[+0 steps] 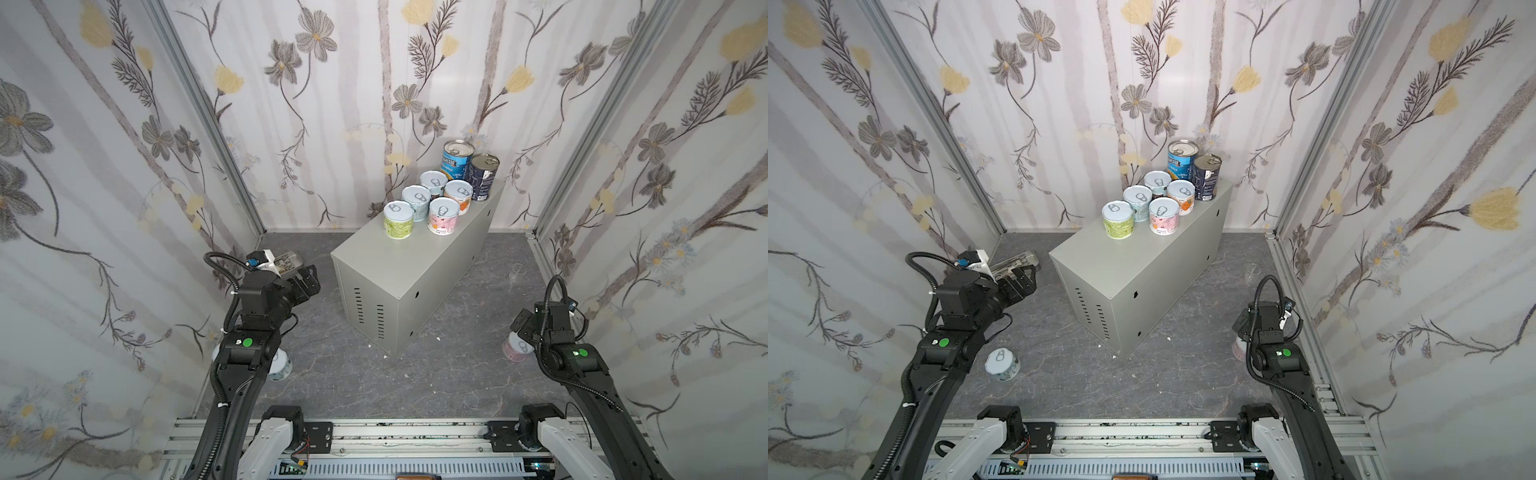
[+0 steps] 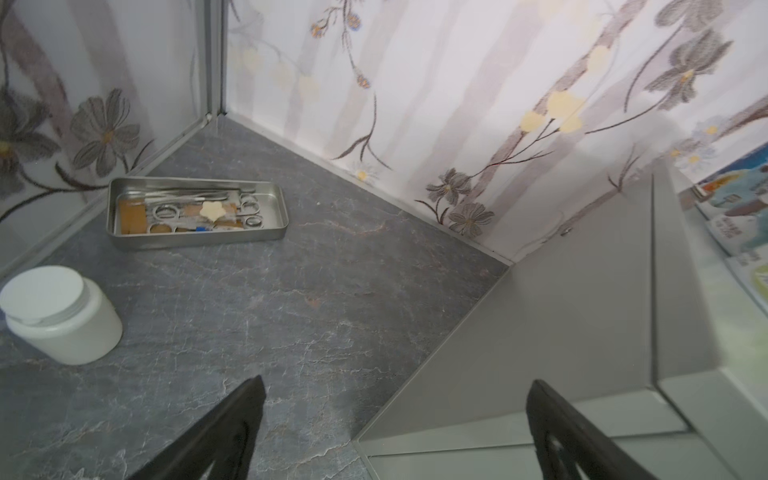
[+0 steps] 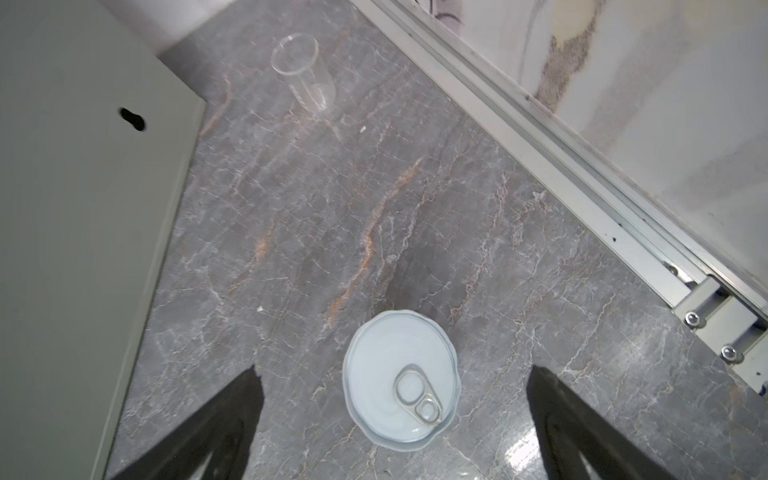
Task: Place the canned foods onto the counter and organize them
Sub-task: 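Lower the right gripper onto the pink-print floor can and close while the left withdraws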
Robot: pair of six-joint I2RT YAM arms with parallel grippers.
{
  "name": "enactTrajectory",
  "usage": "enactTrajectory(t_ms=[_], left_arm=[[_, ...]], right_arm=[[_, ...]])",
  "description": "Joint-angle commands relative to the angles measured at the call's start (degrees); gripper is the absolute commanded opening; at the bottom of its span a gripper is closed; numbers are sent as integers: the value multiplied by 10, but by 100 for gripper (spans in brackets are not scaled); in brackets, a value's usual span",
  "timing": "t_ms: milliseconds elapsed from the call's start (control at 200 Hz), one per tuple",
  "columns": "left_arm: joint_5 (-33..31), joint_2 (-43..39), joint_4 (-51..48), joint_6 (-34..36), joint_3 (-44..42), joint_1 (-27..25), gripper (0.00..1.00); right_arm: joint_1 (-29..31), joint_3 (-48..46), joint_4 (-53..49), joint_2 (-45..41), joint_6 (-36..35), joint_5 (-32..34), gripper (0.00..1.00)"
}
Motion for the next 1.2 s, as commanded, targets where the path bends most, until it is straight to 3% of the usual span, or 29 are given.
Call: enactTrajectory(t_ms=[0,230,490,989,1199], left_arm=[[34,-9,39,-46,-43,13,100],[-20,-26,88,-58,-129,13,100],[-10,-24,127,-81,-186,12,100],[-3,-4,178,-95,-225,3,100],[-3,1,193,-97,-236,3,100]], right_arm=[[-16,-14,40,17,23,-25,100],[-23,-45,93,66,26,-58,100],[-27,-65,127,117,35,-85,100],[-43,-76,176,231,19,-142,97],[-47,-82,180,252,10,-136,95]])
